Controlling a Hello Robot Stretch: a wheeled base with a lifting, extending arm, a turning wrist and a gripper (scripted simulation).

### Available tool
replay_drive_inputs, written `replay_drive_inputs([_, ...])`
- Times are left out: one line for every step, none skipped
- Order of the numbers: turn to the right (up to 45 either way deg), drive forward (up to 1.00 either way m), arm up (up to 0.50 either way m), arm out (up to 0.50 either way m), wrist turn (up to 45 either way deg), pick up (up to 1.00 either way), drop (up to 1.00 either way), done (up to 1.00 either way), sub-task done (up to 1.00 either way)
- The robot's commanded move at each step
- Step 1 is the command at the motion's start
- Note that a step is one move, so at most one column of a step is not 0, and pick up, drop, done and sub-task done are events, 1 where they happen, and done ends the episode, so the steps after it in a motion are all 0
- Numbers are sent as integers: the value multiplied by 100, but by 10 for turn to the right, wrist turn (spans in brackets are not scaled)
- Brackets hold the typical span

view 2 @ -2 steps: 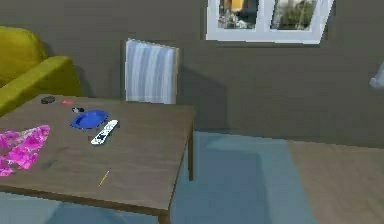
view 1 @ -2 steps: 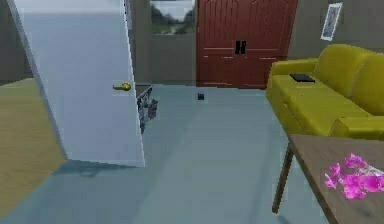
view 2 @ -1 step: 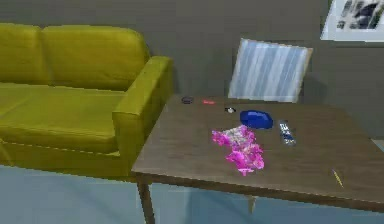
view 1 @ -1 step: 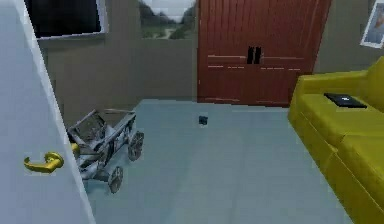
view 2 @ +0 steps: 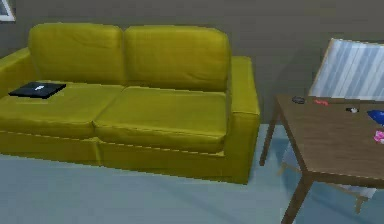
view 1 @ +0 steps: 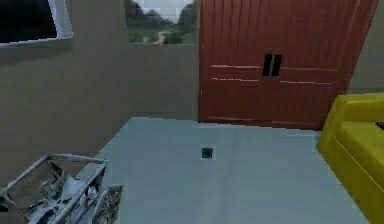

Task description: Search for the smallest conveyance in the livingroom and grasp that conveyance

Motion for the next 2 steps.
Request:
replay_drive_inputs([60,0,0,0,0,0,0,0,0])
replay_drive_inputs([0,100,0,0,0,0,0,0,0])
